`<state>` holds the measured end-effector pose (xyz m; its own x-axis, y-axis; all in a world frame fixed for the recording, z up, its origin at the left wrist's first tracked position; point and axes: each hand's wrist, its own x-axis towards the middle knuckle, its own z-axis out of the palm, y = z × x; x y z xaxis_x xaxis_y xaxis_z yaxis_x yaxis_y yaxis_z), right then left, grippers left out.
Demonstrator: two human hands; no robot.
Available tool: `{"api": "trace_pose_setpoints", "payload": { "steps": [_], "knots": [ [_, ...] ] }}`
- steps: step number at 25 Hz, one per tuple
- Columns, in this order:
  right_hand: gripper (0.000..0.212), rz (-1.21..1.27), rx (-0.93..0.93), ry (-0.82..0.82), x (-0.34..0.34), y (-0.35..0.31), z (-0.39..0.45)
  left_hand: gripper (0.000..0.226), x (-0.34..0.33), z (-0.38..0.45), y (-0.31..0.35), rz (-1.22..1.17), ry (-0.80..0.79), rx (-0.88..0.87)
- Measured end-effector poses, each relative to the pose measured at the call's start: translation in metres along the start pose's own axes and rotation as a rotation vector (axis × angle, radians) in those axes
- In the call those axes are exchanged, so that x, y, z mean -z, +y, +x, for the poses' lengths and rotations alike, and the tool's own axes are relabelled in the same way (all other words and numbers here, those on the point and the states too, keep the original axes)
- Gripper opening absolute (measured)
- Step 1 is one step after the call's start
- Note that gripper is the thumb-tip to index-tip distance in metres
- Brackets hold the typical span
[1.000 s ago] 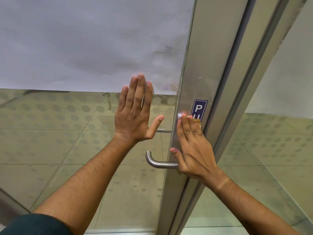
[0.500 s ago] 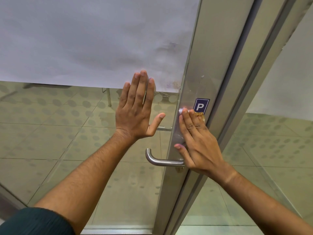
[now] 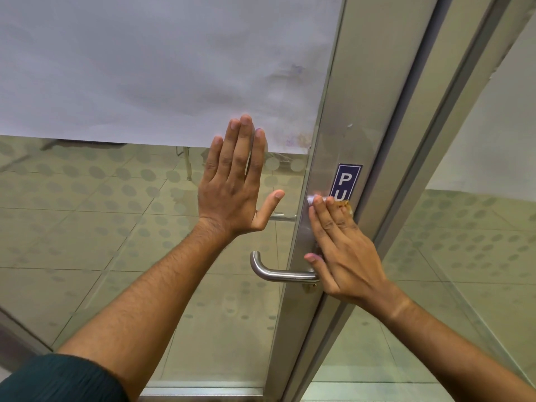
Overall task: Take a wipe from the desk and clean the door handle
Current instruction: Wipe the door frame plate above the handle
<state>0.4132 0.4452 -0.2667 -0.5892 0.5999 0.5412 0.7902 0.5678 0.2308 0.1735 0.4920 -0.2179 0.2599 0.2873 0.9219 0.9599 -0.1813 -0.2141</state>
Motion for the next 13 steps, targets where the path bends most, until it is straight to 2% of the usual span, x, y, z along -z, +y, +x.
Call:
{"api": "trace_pose_setpoints", "payload": {
  "steps": [3,9,13],
  "knots": [
    [0.073,-0.057,0.072,-0.092,-0.002,0.002,-0.016,0.094,0.0,0.001,-0.001,-0.005,-0.002,0.001],
    [0.072,0.003,-0.058,0.042,-0.006,-0.008,-0.002,0.092,0.001,0.001,0.0,0.005,-0.012,-0.001],
    [0.071,0.008,0.026,-0.022,-0.014,-0.012,-0.012,0.091,0.002,0.001,0.0,0.003,-0.002,-0.001]
  ]
}}
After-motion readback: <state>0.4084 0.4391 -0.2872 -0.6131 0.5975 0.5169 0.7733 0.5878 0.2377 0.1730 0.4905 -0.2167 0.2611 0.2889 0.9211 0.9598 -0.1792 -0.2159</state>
